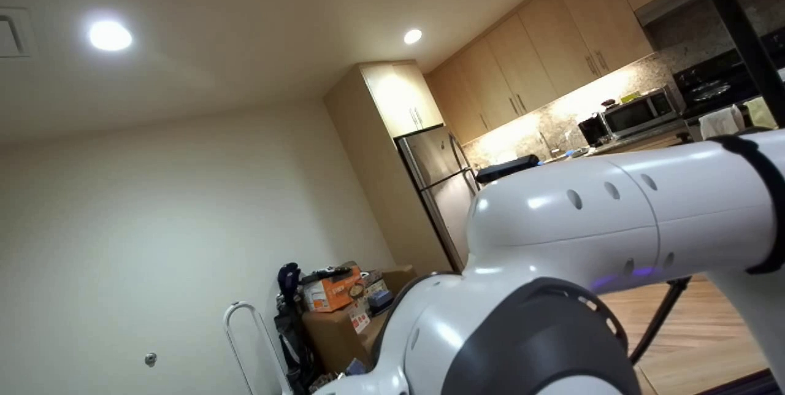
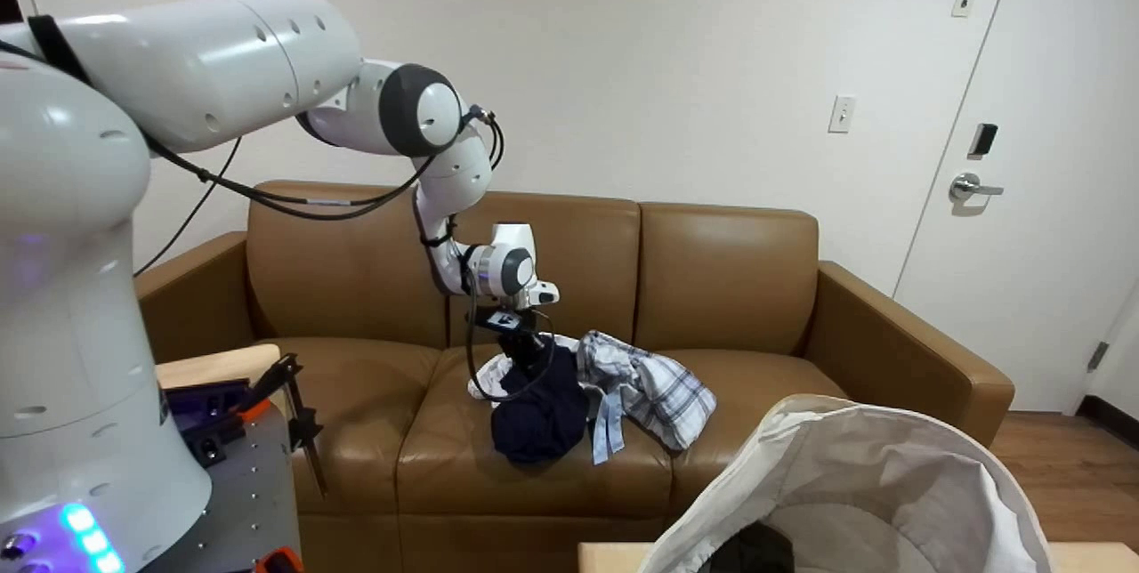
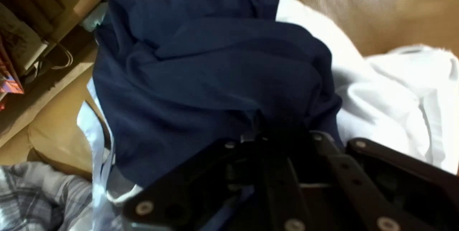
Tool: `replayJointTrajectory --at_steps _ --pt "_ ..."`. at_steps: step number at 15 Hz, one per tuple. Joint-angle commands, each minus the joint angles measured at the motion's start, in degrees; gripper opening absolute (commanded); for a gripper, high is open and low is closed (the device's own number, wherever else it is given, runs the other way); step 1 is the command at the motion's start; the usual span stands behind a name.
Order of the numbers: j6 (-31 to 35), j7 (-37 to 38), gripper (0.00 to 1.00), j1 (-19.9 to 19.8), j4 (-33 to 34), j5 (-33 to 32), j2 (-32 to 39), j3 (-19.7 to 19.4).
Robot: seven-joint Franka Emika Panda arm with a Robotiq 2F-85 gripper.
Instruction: Put the black cloth in the laundry bag
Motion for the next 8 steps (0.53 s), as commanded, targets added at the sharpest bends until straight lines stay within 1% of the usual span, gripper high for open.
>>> replayJointTrajectory --at_steps 1,3,5,7,8 --pt "6.5 5.8 0.04 1.9 -5.8 -0.9 -8.3 -4.5" --pt "9.9 9.6 0.03 4.5 -7.8 -1.9 -12.5 -9.3" --pt "13.0 12.9 0.03 8.9 -10.1 -0.7 -16.5 -15.8" --pt "15.5 18.1 0.03 15.0 -13.4 -1.2 -20.5 -24.0" --pt "16.0 21.3 0.03 19.0 -15.4 -1.8 -22.2 -29.0"
